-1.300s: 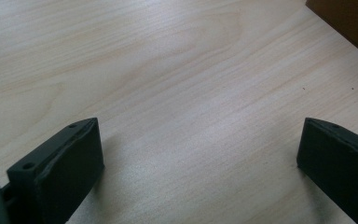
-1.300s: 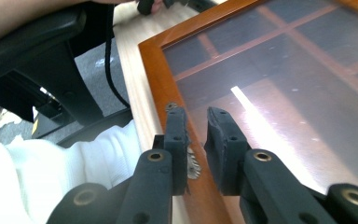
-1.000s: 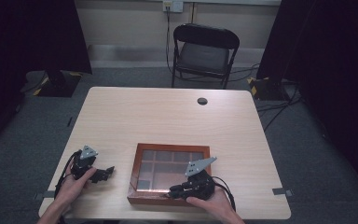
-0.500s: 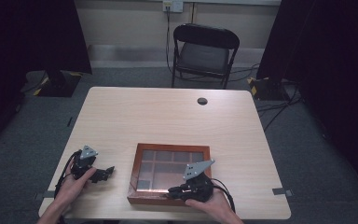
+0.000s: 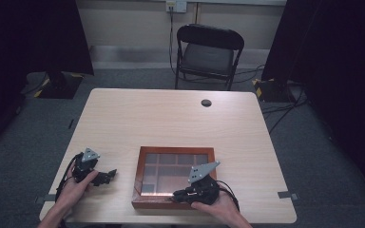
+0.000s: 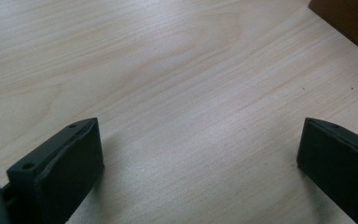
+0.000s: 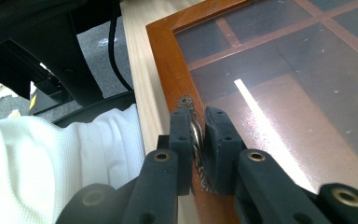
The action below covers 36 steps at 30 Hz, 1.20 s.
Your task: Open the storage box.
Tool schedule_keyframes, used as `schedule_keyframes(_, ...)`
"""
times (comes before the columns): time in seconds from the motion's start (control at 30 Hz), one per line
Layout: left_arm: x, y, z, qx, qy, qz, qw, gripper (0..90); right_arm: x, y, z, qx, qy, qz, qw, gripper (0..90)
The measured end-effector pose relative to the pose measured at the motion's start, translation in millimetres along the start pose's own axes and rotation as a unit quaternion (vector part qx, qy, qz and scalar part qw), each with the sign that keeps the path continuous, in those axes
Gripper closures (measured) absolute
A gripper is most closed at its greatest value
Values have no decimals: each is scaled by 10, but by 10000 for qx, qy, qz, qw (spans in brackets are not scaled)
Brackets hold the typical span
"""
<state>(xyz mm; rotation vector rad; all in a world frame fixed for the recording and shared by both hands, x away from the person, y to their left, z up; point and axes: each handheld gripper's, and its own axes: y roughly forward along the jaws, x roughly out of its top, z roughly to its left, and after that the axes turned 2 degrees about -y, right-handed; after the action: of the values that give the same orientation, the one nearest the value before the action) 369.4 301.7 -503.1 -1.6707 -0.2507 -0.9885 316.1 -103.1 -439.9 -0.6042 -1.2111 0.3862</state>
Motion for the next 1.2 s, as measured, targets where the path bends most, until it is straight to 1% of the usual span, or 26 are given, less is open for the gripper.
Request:
schedule_keyframes(0.1, 0, -1, 1, -11, 1, 2, 10000, 0, 10, -4, 0, -6, -43, 38, 10000, 824)
schedule_keyframes(0.13, 3, -3, 5, 0, 33, 19, 10000, 0, 14, -8, -1, 7, -37, 37, 10000, 824)
schedule_keyframes(0.33, 4, -5, 7, -18, 59, 25, 10000, 0, 53, -68, -14, 92, 0, -107, 9999, 826)
schedule_keyframes(0.37, 3, -7, 7, -58, 52, 23, 10000, 4, 60, -74, -14, 95, -9, -122, 9999, 826)
schedule_keyframes(0.43, 4, -18, 8, -41, 37, 23, 10000, 20, 69, -81, -12, 110, 0, -135, 9998, 827)
schedule_keyframes(0.47, 6, -26, 11, -50, 70, 46, 10000, 32, 74, -84, -14, 118, -17, -149, 9998, 827)
schedule_keyframes(0.53, 4, -35, 2, -57, 5, 3, 10000, 57, 83, -92, -16, 123, 0, -150, 9998, 828)
schedule_keyframes(0.6, 4, -41, 2, -40, 14, 12, 10000, 103, 95, -100, -19, 132, -10, -161, 9998, 828)
schedule_keyframes(0.63, 7, -62, 10, -38, -25, -53, 10000, 136, 105, -109, -17, 126, -9, -138, 9998, 829)
schedule_keyframes(0.67, 7, -64, 12, -100, -124, -90, 9998, 174, 118, -118, -16, 119, -25, -145, 9998, 829)
schedule_keyframes(0.7, 6, -67, 17, -181, -183, -91, 9996, 162, 128, -125, -15, 130, -19, -154, 9998, 829)
schedule_keyframes(0.73, 7, -70, 16, -211, -216, -108, 9995, 152, 136, -134, -17, 127, -21, -138, 9998, 829)
schedule_keyframes(0.8, 11, -86, 10, -196, -173, -106, 9996, 165, 169, -160, -27, 159, -59, -130, 9998, 830)
schedule_keyframes(0.87, 16, -98, -7, -208, -108, -120, 9997, 166, 196, -191, -37, 181, -37, -149, 9997, 829)
schedule_keyframes(0.93, 28, -115, -35, -279, -21, -132, 9995, 167, 214, -204, -40, 177, -51, -123, 9998, 830)
schedule_keyframes(1.0, 46, -129, -79, -392, 54, -197, 9990, 195, 229, -213, -48, 205, -60, -120, 9997, 829)
schedule_keyframes(1.07, 71, -154, -117, -442, 186, -241, 9986, 201, 249, -233, -54, 221, -40, -126, 9997, 829)
schedule_keyframes(1.1, 80, -163, -142, -480, 180, -311, 9982, 202, 262, -242, -56, 223, -67, -145, 9996, 829)
schedule_keyframes(1.2, 107, -191, -199, -646, 229, -411, 9968, 198, 304, -274, -51, 187, -79, -148, 9997, 829)
